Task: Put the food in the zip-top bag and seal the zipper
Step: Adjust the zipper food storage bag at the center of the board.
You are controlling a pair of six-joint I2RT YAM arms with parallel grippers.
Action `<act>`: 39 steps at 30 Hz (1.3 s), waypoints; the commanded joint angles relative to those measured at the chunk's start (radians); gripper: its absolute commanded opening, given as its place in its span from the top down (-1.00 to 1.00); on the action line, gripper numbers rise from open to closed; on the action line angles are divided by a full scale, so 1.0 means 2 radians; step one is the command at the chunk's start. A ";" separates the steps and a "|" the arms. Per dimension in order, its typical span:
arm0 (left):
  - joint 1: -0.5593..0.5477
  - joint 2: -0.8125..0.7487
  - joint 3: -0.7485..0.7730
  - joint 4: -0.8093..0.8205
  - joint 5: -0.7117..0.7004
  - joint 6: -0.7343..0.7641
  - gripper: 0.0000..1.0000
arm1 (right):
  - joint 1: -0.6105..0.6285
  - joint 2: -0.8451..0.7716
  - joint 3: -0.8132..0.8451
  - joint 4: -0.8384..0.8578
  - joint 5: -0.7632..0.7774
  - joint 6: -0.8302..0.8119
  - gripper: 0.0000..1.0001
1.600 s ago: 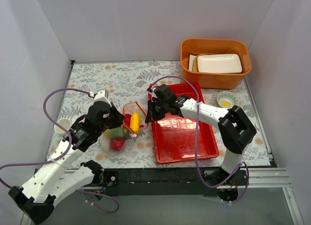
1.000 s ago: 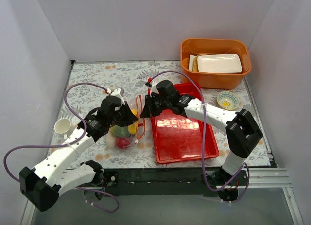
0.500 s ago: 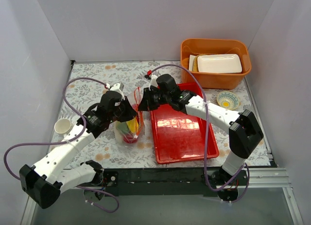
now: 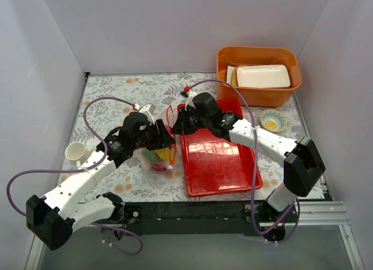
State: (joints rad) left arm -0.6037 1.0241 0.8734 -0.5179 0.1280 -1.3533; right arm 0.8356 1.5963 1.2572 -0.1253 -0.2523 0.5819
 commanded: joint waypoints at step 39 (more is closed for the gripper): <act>0.000 -0.200 -0.124 0.017 -0.020 -0.119 -0.24 | -0.032 -0.005 -0.030 -0.006 0.026 0.027 0.97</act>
State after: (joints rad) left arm -0.6041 0.6441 0.6930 -0.4438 0.1146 -1.4887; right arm 0.7807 1.5963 1.1797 -0.1406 -0.2104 0.6254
